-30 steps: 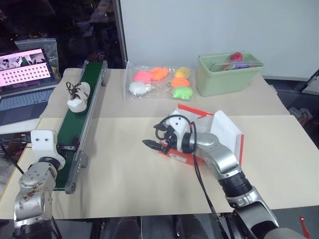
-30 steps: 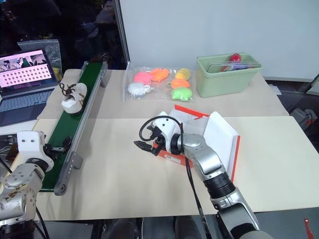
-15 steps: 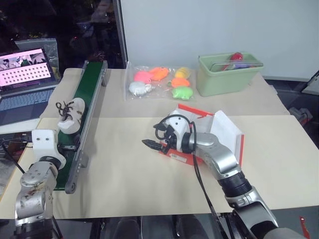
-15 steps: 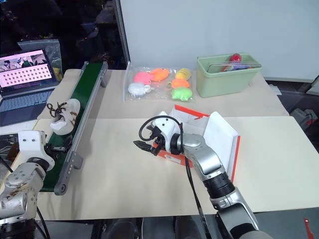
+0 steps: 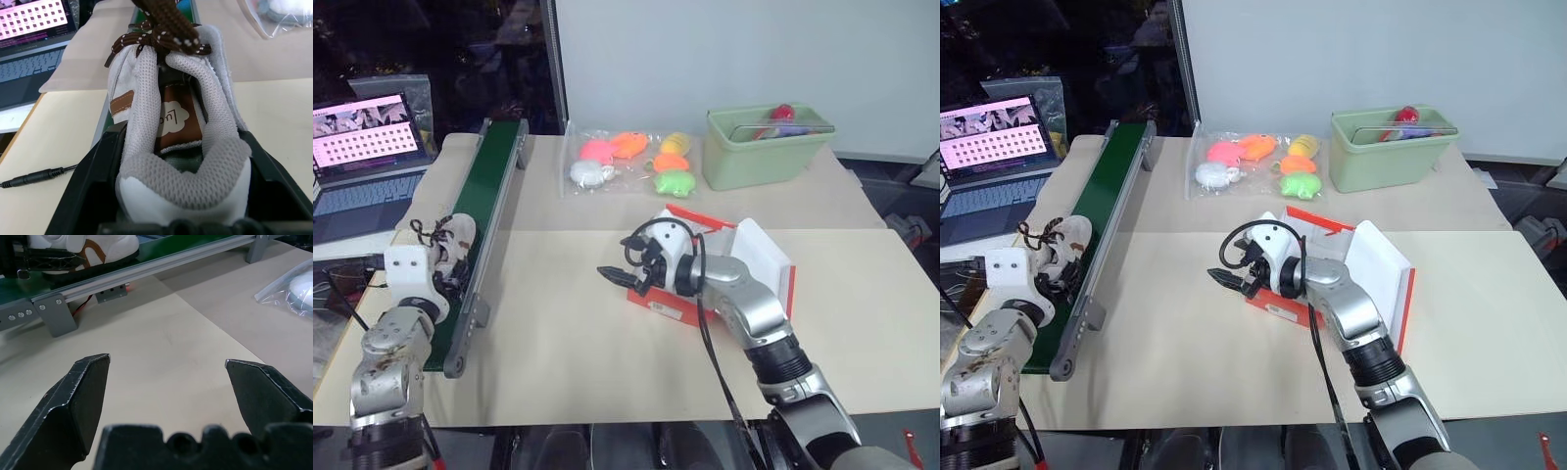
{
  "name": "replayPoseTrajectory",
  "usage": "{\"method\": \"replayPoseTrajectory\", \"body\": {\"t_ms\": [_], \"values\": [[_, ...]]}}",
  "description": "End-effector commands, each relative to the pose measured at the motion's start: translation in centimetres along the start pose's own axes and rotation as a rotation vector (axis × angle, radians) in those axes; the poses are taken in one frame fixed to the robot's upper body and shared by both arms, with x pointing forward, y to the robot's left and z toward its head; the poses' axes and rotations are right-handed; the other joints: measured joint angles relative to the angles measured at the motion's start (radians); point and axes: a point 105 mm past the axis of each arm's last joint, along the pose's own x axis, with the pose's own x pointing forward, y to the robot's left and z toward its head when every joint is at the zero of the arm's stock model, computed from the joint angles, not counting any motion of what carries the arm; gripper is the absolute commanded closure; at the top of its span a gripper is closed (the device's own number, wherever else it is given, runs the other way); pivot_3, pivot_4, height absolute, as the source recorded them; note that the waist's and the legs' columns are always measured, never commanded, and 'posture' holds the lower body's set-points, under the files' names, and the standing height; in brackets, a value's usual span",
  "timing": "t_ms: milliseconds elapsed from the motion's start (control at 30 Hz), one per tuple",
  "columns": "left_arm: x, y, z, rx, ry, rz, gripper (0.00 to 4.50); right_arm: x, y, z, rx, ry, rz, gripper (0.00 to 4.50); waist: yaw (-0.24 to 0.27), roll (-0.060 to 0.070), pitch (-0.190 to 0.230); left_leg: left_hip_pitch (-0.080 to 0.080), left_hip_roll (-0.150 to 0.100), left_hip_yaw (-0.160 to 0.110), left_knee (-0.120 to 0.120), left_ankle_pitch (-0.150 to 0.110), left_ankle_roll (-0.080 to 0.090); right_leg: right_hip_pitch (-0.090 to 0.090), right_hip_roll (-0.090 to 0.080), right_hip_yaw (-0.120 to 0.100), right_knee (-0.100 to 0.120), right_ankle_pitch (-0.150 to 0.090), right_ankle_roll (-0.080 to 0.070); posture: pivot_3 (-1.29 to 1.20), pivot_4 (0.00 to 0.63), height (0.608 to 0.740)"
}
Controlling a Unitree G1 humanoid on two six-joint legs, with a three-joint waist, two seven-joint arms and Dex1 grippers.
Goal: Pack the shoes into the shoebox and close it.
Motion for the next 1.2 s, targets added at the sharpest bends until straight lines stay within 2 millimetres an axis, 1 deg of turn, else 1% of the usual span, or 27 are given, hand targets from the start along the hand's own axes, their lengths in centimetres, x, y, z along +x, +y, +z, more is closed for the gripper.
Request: {"method": "replayPoseTrajectory", "body": {"t_ms": [33, 67, 133, 200, 267, 300, 333, 367, 400, 433, 567, 633, 700, 933, 1033, 1200], "values": [[0.0, 0.5, 5.0, 0.067, -0.194, 0.098, 1.73, -0.2, -0.3, 2.5, -0.044, -0.071, -0.014, 0.00, 0.000, 0.000, 0.000, -0.001, 0.000, 0.000, 0.000, 0.000, 0.000, 0.000, 0.000, 0.000, 0.000, 0.000, 0.000, 0.00, 0.150, 0.729], [-0.1, 0.5, 6.1, 0.097, -0.242, 0.130, 1.73, -0.1, -0.4, 2.6, -0.039, -0.074, -0.021, 0.00, 0.000, 0.000, 0.000, -0.002, 0.000, 0.000, 0.000, 0.000, 0.000, -0.001, 0.000, 0.000, 0.000, 0.000, 0.000, 0.00, 0.150, 0.729], [-0.7, -0.2, 9.1, 0.261, -0.378, 0.195, 1.73, 0.1, -1.1, 3.0, 0.001, -0.099, -0.059, 0.00, -0.001, -0.001, 0.000, -0.003, 0.000, 0.000, 0.000, 0.000, 0.000, -0.002, 0.000, 0.000, 0.000, 0.000, 0.000, 0.00, 0.150, 0.729], [-1.3, -1.8, 11.0, 0.333, -0.488, 0.194, 1.73, 0.3, -1.7, 3.8, 0.089, -0.143, -0.089, 0.00, -0.002, -0.001, 0.000, -0.004, 0.000, 0.000, 0.000, 0.000, 0.000, -0.003, 0.000, 0.000, 0.000, 0.000, 0.000, 0.00, 0.150, 0.729], [-1.5, -4.5, 12.1, 0.332, -0.556, 0.125, 1.73, 0.6, -2.7, 5.1, 0.287, -0.214, -0.123, 0.00, 0.000, -0.001, 0.000, -0.004, 0.000, 0.000, 0.000, 0.000, 0.000, -0.003, -0.001, 0.000, 0.000, 0.000, 0.000, 0.00, 0.150, 0.729], [-1.5, -6.3, 12.2, 0.314, -0.568, 0.050, 1.73, 0.7, -2.9, 5.5, 0.407, -0.244, -0.115, 0.00, 0.000, -0.001, 0.000, -0.004, 0.000, -0.001, 0.000, 0.000, 0.000, -0.002, -0.001, 0.000, 0.000, 0.001, 0.000, 0.00, 0.150, 0.729], [-1.5, -8.9, 11.9, 0.290, -0.565, -0.080, 1.73, 1.0, -3.0, 6.0, 0.539, -0.278, -0.089, 0.00, 0.002, -0.001, 0.000, -0.004, 0.000, -0.001, 0.000, 0.000, 0.000, -0.002, -0.001, 0.000, 0.000, 0.001, 0.000, 0.00, 0.150, 0.729], [-1.9, -11.4, 11.5, 0.255, -0.554, -0.213, 1.73, 1.1, -2.6, 6.6, 0.639, -0.301, -0.040, 0.00, 0.002, -0.001, 0.000, -0.004, 0.000, -0.001, 0.000, 0.000, 0.000, -0.002, -0.001, 0.000, 0.001, 0.001, 0.000, 0.00, 0.150, 0.729], [-2.3, -13.0, 11.1, 0.224, -0.540, -0.307, 1.73, 1.1, -2.2, 7.1, 0.698, -0.324, 0.008, 0.00, 0.003, 0.000, 0.000, -0.004, 0.000, -0.001, 0.000, 0.000, 0.000, -0.002, -0.001, 0.000, 0.001, 0.001, 0.000, 0.00, 0.150, 0.729], [-2.8, -14.2, 10.8, 0.168, -0.527, -0.386, 1.73, 1.1, -1.8, 7.8, 0.757, -0.348, 0.062, 0.00, 0.003, 0.000, 0.000, -0.004, 0.000, -0.001, 0.000, 0.000, 0.000, -0.002, -0.001, 0.000, 0.001, 0.001, 0.000, 0.00, 0.150, 0.729], [-4.3, -17.4, 10.3, 0.077, -0.490, -0.573, 1.73, 1.0, -0.4, 8.5, 0.863, -0.337, 0.205, 0.00, -0.006, 0.000, 0.000, -0.008, 0.000, -0.002, -0.001, 0.000, 0.000, -0.004, -0.001, -0.001, 0.001, 0.001, 0.000, 0.00, 0.150, 0.729], [-4.6, -18.2, 10.5, 0.043, -0.479, -0.621, 1.73, 1.0, -0.1, 8.8, 0.897, -0.342, 0.234, 0.00, -0.010, 0.000, 0.000, -0.009, 0.000, -0.001, -0.001, 0.000, 0.000, -0.006, 0.000, -0.001, 0.002, 0.001, 0.000, 0.00, 0.150, 0.729], [-4.8, -18.9, 10.6, 0.057, -0.483, -0.653, 1.73, 1.2, -0.1, 8.9, 0.912, -0.338, 0.236, 0.00, -0.011, 0.000, 0.000, -0.008, 0.001, -0.001, -0.001, 0.000, 0.000, -0.006, 0.001, -0.001, 0.001, 0.001, 0.000, 0.00, 0.150, 0.729], [-5.4, -20.7, 11.2, 0.049, -0.499, -0.744, 1.73, 2.5, 0.9, 8.6, 0.920, -0.310, 0.231, 0.00, -0.006, 0.000, 0.000, -0.006, 0.000, -0.001, 0.000, 0.000, 0.000, -0.003, 0.001, -0.001, -0.001, 0.001, 0.001, 0.00, 0.150, 0.729], [-5.1, -20.3, 11.9, 0.032, -0.510, -0.726, 1.73, 2.6, 0.7, 8.1, 0.924, -0.306, 0.206, 0.00, -0.005, 0.000, 0.000, -0.006, 0.000, -0.001, 0.000, 0.000, 0.000, -0.003, 0.001, -0.001, -0.001, 0.001, 0.001, 0.00, 0.150, 0.729], [-4.4, -19.1, 12.4, 0.079, -0.522, -0.689, 1.73, 2.3, 0.0, 7.5, 0.928, -0.307, 0.175, 0.00, -0.007, 0.000, 0.000, -0.006, 0.000, -0.001, 0.000, 0.000, 0.000, -0.003, 0.001, -0.001, -0.001, 0.001, 0.001, 0.00, 0.150, 0.729]]}}
